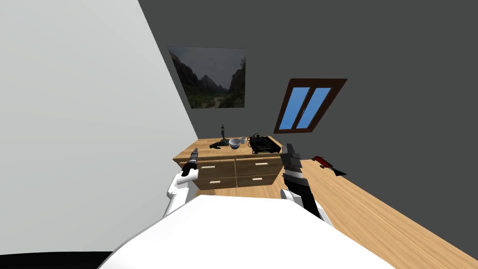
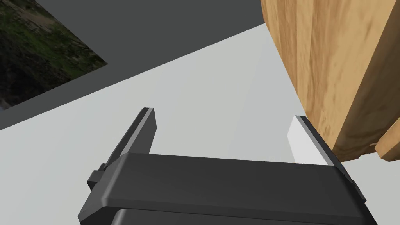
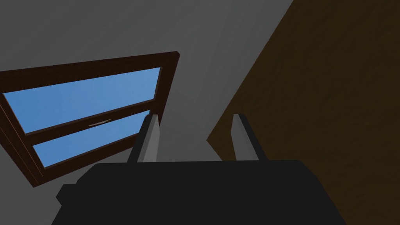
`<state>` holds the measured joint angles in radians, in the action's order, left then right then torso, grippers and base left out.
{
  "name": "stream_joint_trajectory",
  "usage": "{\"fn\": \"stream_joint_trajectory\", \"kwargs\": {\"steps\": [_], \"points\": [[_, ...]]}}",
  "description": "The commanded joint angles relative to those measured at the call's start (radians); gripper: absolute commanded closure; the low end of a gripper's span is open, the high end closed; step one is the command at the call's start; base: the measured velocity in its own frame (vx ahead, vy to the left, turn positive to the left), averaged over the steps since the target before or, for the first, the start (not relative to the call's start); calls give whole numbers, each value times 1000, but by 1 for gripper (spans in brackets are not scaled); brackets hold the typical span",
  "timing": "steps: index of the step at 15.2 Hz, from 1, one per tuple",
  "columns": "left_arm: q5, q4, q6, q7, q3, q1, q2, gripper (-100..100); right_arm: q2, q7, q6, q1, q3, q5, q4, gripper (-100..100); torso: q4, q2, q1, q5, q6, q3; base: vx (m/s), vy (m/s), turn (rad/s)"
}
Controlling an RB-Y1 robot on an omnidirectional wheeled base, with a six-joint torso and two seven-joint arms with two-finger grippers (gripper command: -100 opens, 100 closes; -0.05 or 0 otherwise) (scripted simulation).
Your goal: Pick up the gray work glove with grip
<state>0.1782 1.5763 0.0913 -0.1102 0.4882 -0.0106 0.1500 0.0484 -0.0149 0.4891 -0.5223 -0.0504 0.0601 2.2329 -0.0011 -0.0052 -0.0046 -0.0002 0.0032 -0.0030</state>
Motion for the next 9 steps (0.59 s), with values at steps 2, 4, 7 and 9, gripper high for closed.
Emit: {"fn": "stream_joint_trajectory", "kwargs": {"steps": [2,4,7,9], "points": [[-17,4,43,0,-1,20,-2,-100,0,0,0,0,0,0,0,0,-1,-3,1,0,0,-2,95,-26,-144],[-31,3,67,1,-5,32,-5,-100,0,0,0,0,0,0,0,0,-2,-7,2,0,0,-4,116,-17,-135],[-55,2,103,4,-12,51,-18,-100,0,0,0,0,0,0,0,0,-2,-9,2,1,0,-5,119,-11,-157],[-78,1,136,6,-21,68,-51,-100,0,0,0,0,0,0,0,0,-2,-10,2,1,1,-6,152,-17,-257]]}}
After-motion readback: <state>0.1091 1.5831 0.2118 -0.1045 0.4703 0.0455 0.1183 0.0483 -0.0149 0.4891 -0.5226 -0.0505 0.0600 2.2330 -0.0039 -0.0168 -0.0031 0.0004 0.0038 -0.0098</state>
